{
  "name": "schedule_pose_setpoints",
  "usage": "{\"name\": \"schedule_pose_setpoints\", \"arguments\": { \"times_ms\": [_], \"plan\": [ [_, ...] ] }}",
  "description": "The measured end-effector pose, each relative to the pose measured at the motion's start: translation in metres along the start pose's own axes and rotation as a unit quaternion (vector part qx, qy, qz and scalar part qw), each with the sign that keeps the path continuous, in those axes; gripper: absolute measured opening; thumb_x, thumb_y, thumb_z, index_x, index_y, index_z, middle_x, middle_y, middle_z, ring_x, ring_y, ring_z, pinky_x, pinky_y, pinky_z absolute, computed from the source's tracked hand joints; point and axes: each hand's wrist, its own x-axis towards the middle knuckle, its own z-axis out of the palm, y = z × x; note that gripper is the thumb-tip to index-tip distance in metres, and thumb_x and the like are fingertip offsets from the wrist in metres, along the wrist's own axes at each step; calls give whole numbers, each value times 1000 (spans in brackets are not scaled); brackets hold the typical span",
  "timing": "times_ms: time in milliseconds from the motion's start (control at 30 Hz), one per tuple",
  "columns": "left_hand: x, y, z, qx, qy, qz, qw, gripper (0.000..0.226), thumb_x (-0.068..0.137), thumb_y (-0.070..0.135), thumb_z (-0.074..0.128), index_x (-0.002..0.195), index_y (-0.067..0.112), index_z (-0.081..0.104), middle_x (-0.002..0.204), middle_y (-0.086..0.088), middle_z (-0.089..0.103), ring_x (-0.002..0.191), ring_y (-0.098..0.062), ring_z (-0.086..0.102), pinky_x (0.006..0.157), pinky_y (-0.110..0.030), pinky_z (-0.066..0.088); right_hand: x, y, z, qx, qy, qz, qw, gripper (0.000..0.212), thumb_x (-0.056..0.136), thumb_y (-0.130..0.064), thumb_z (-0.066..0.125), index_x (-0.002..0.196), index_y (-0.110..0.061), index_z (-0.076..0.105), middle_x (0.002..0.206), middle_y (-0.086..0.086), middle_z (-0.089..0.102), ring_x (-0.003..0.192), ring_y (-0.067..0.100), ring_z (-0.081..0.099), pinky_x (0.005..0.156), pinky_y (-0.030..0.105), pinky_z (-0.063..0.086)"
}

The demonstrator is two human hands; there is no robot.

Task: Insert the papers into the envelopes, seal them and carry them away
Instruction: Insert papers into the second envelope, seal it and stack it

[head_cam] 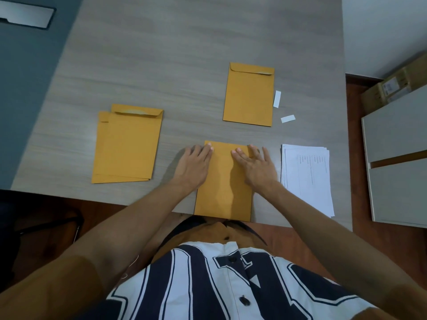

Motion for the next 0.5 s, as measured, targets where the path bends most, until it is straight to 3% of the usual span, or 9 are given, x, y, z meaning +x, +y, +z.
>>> {"name": "schedule_pose_setpoints", "arguments": {
  "times_ms": [267,500],
  "plan": [
    [0,4,1,-23,-16,-21,999,57,101,23,27,155,5,18,159,-9,25,128,-29,40,103,-44,34,-12,17,6,-8,-17,30,999,64,103,-18,26,156,-31,-9,165,-11,1,152,26,-6,120,57,-3],
    [11,21,-18,-99,-22,-81,992,67,94,46,40,147,7,34,149,-7,38,132,-28,37,108,-42,32,-13,22,-1,0,-18,3,1000,65,103,-15,30,156,-29,-5,165,-7,3,152,26,-7,122,52,1]
  ]
}}
